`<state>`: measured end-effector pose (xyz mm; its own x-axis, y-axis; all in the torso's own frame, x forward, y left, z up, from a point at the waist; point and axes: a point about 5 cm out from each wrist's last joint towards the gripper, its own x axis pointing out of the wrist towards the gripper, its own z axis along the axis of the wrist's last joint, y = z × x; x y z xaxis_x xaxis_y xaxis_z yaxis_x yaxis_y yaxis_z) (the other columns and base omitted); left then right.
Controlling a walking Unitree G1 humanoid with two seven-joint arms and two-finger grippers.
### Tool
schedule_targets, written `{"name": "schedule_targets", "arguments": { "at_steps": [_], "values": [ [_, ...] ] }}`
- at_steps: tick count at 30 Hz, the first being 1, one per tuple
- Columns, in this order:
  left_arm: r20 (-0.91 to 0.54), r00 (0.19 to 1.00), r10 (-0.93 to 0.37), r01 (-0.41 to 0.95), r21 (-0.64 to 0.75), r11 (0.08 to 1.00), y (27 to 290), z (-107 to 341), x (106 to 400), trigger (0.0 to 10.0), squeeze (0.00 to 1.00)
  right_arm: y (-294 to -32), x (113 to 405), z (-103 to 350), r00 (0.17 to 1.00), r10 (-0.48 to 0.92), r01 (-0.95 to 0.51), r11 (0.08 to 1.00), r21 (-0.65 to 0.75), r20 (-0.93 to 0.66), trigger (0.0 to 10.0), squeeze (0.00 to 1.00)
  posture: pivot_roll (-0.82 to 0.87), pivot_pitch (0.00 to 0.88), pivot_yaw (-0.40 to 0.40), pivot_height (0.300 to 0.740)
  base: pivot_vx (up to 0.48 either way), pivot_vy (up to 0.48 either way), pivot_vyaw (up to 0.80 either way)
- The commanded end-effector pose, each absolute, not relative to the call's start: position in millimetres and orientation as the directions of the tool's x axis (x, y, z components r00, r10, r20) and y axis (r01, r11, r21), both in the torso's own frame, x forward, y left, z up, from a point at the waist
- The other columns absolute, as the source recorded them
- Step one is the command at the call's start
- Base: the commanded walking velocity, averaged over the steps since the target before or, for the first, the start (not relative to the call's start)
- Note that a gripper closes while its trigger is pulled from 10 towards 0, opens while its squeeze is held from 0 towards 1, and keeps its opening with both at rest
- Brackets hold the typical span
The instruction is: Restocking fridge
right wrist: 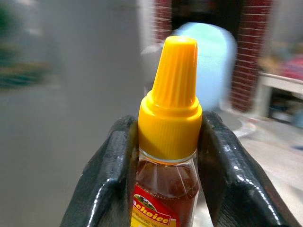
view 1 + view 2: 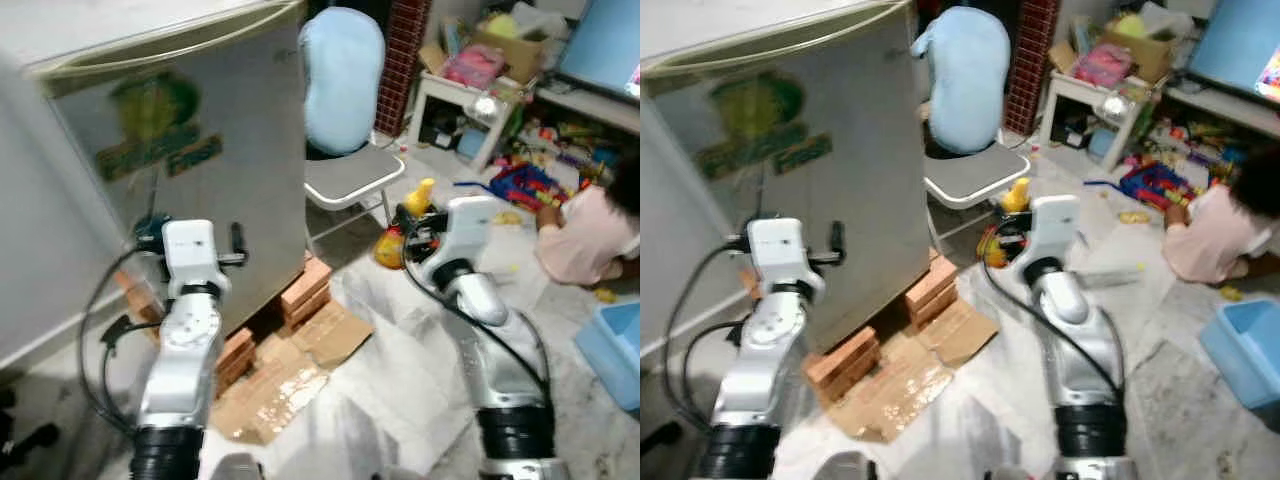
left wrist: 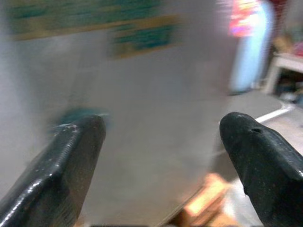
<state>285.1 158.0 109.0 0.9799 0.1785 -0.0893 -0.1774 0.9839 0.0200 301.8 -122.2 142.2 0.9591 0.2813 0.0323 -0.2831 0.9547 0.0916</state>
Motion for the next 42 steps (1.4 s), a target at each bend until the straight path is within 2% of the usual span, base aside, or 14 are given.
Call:
{"name": "schedule_targets", "arguments": {
  "at_steps": [1,6,16,25,42],
  "values": [
    [-0.074,0.982,0.176,-0.176,0.016,0.984,154.1,110.3,286.2,10.0,0.00,-128.0,303.2,153.5,0.958,0.276,-0.281,0.957,0.066,0.083,10.0,0.00,0.03,0.000,-0.020,0.740,0.000,0.454,0.00],
    [-0.037,0.986,0.165,-0.165,0.013,0.986,153.8,114.8,286.6,10.0,0.00,-128.6,303.5,154.0,0.957,0.276,-0.281,0.958,0.061,0.089,10.0,0.00,0.03,0.000,-0.019,0.740,0.000,0.085,0.73],
    [-0.052,0.978,0.201,-0.200,0.024,0.980,163.3,111.3,286.0,10.0,0.00,-128.6,302.9,153.4,0.958,0.273,-0.279,0.958,0.065,0.087,10.0,0.00,0.03,0.000,-0.021,0.740,0.000,0.000,0.73],
    [-0.046,0.983,0.176,-0.175,0.017,0.984,163.2,111.3,286.2,10.0,0.00,-133.8,304.4,153.9,0.965,0.245,-0.252,0.965,0.074,0.089,10.0,0.00,0.03,0.000,-0.020,0.740,0.000,0.000,0.00],
    [-0.052,0.982,0.181,-0.181,-0.006,0.983,162.5,110.2,284.7,10.0,0.00,-132.2,304.1,152.4,0.965,0.250,-0.256,0.964,0.068,0.080,10.0,0.00,0.03,0.000,-0.023,0.740,0.298,0.000,0.00]
  ]
}}
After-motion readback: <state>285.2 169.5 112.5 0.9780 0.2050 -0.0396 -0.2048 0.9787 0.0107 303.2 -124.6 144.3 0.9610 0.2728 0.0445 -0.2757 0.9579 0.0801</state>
